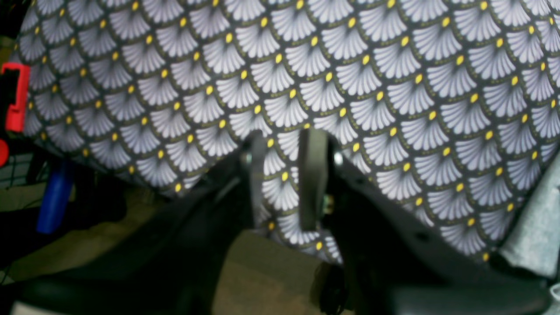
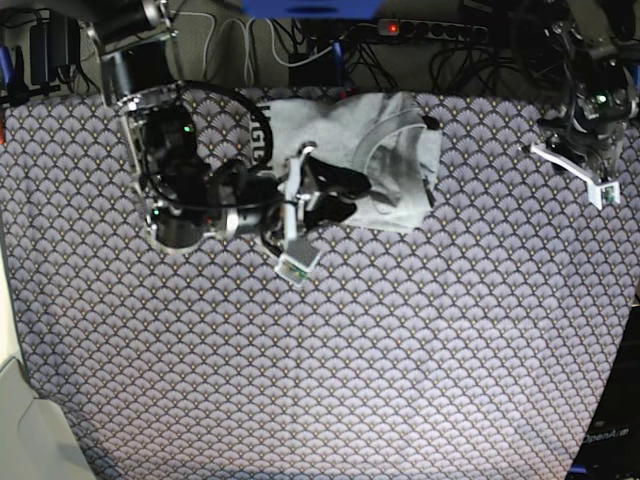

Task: Fold the T-shirt properly
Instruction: 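Press and tuck the folded bundle with the right gripper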

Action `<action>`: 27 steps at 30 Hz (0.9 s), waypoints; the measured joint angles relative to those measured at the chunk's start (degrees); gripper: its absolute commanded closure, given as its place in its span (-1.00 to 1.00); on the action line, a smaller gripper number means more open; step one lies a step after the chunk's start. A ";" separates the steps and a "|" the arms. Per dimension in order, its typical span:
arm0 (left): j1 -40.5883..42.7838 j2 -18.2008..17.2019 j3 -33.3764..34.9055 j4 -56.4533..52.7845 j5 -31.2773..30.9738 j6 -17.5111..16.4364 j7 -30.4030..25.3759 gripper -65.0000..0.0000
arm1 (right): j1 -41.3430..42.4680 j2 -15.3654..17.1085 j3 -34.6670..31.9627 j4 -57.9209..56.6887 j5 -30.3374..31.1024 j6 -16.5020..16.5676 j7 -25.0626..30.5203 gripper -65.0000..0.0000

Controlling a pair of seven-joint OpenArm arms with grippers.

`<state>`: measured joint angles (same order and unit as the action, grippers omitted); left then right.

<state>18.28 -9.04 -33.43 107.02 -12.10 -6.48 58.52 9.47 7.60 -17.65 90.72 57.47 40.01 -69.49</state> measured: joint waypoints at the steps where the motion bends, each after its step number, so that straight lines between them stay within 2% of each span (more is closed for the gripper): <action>1: -0.09 0.07 0.00 0.00 -0.17 0.02 -0.02 0.56 | -0.07 0.20 -0.31 0.74 0.02 0.00 0.33 0.13; 4: -0.07 0.00 0.00 0.00 -0.13 0.02 -0.02 0.56 | 0.35 0.50 -2.08 2.08 -0.33 0.00 0.52 0.13; 8: -0.04 -0.02 0.00 0.02 0.02 0.04 -0.02 0.56 | 3.19 0.17 -6.86 2.08 -9.33 0.00 0.31 0.13; 12: 1.27 0.31 0.00 0.39 -0.15 -0.13 0.00 0.56 | 4.00 -2.21 -9.92 2.10 -14.49 0.02 0.76 0.13; 19: 1.97 0.35 -0.02 0.37 -0.17 -0.15 -0.33 0.56 | 6.78 -6.51 -10.27 1.79 -23.15 0.02 0.59 0.13; 27: 2.64 0.46 -0.11 0.37 -0.20 -0.15 -0.24 0.56 | 8.33 -7.13 -14.71 0.35 -29.20 0.02 1.49 0.13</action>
<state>20.93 -8.58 -33.54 107.39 -12.29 -6.63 58.28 17.80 0.47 -32.36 91.07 28.27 40.03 -68.01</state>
